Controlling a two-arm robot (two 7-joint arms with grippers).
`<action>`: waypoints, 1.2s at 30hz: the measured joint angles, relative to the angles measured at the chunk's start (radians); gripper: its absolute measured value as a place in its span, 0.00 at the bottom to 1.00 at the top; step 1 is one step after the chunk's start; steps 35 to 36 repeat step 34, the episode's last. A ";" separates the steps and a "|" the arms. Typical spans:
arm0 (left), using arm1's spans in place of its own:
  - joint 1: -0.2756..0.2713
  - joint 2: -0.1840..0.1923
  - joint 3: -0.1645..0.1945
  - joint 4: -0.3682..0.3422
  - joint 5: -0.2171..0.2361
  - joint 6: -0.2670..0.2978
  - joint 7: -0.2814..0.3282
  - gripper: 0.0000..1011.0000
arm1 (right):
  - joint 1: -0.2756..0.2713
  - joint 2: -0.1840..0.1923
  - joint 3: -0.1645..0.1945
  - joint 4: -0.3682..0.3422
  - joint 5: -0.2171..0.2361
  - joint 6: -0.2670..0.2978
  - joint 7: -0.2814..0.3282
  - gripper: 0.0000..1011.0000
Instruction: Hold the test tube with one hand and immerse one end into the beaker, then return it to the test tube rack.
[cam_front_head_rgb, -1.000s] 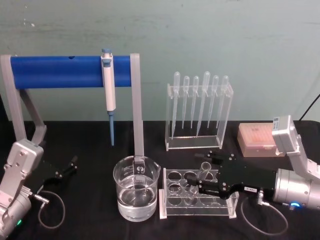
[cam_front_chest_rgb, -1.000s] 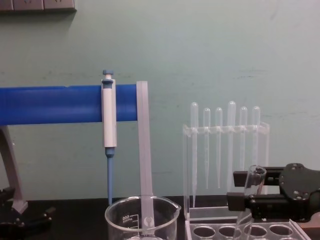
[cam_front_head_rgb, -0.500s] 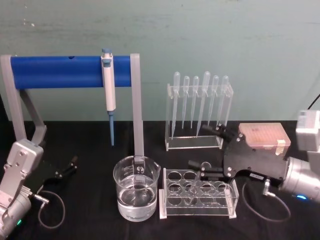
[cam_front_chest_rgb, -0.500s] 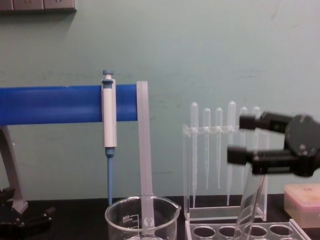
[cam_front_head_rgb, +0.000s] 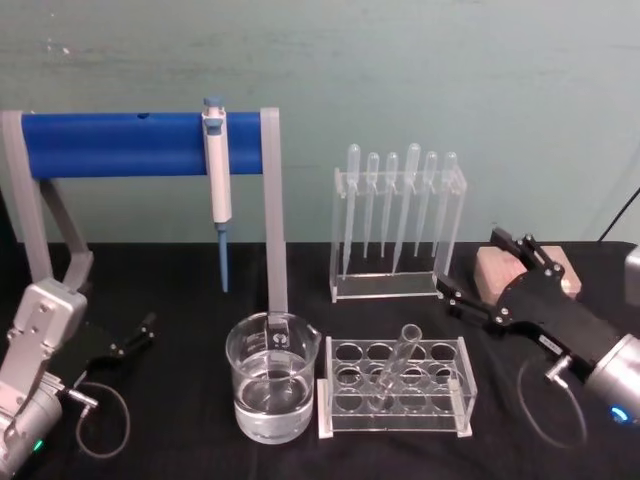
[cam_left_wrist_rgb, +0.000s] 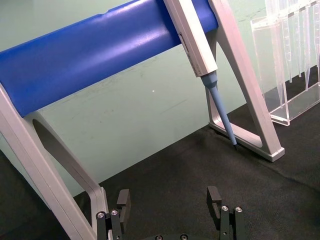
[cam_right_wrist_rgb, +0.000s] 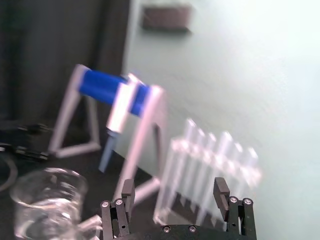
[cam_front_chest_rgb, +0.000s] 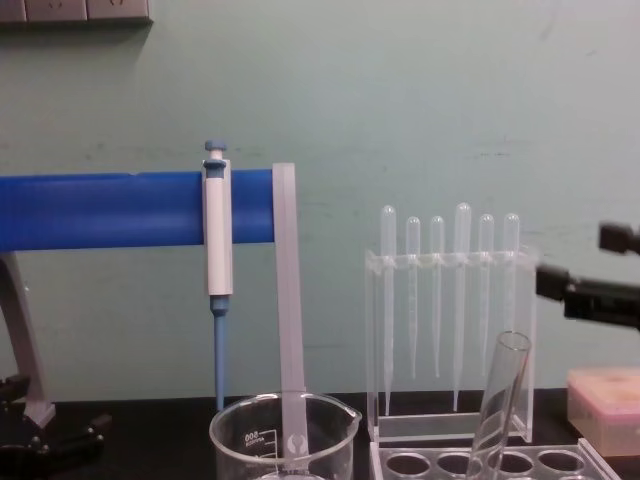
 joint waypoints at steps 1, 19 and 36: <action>0.000 0.000 0.000 0.000 0.000 0.000 0.000 0.99 | -0.005 -0.008 0.003 0.002 -0.002 0.016 -0.020 0.99; 0.000 0.000 0.000 0.000 0.000 0.000 0.000 0.99 | -0.005 -0.115 0.008 0.086 -0.066 0.153 -0.163 0.99; 0.000 0.000 0.000 0.000 0.000 0.000 0.000 0.99 | -0.010 -0.113 0.009 0.080 -0.064 0.154 -0.169 0.99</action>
